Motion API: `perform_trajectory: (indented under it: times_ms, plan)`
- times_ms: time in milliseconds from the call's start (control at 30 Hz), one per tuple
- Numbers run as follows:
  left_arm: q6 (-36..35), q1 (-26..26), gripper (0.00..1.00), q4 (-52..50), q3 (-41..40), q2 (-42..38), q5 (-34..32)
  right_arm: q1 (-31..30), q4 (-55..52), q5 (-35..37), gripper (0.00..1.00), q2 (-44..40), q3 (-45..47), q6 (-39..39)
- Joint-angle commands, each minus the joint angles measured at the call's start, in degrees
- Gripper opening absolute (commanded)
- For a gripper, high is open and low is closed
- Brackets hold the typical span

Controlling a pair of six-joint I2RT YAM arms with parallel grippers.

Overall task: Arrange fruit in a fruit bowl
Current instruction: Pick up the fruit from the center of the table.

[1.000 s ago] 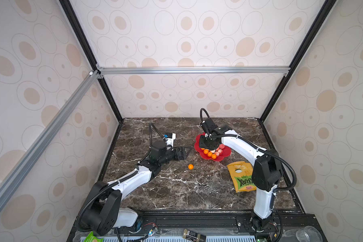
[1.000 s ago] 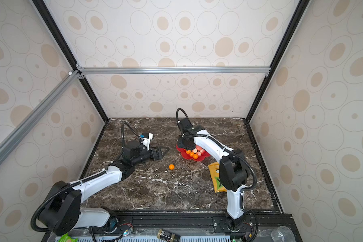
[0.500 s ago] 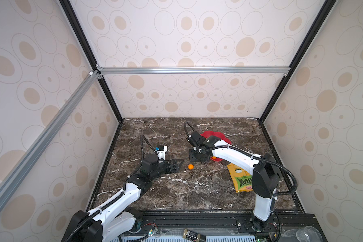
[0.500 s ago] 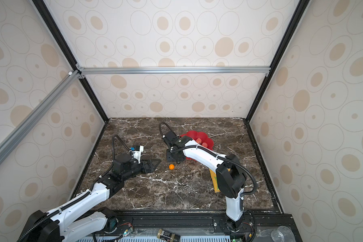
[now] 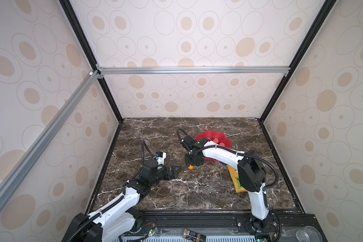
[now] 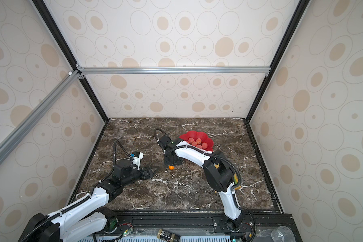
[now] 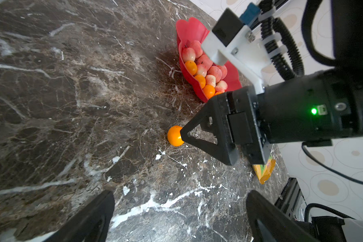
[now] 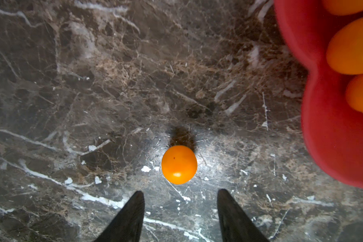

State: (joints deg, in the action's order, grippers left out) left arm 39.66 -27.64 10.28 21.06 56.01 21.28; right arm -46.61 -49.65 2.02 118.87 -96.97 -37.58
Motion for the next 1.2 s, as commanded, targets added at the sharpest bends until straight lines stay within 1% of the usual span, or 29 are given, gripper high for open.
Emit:
perform_trajectory:
  times_ms: [0, 100, 300, 467, 767, 1167]
  plan:
    - [0.4, 0.1, 0.99, 0.8, 0.7, -0.8, 0.2, -0.3, -3.3, -0.8, 0.59, 2.5, -3.1, 0.8]
    - [0.4, 0.1, 0.99, 1.1, 0.8, -0.4, 0.3, -0.3, -4.1, -1.5, 0.58, 4.4, -4.9, 1.1]
    - [0.4, 0.2, 0.99, 1.3, 0.7, -0.3, 0.6, -0.2, -7.5, 0.7, 0.57, 7.5, -8.4, 1.8]
    - [0.6, 0.1, 0.99, 1.3, 0.6, -0.6, 0.4, -0.2, -9.1, 1.0, 0.55, 9.6, -10.4, 2.1]
    - [0.5, 0.2, 0.99, 1.3, 0.5, -0.6, 0.3, -0.2, -10.9, 0.9, 0.53, 11.9, -12.3, 2.3]
    - [0.4, 0.2, 0.99, 1.3, 0.3, -1.0, 0.4, -0.1, -11.2, 0.9, 0.48, 13.4, -12.9, 2.5]
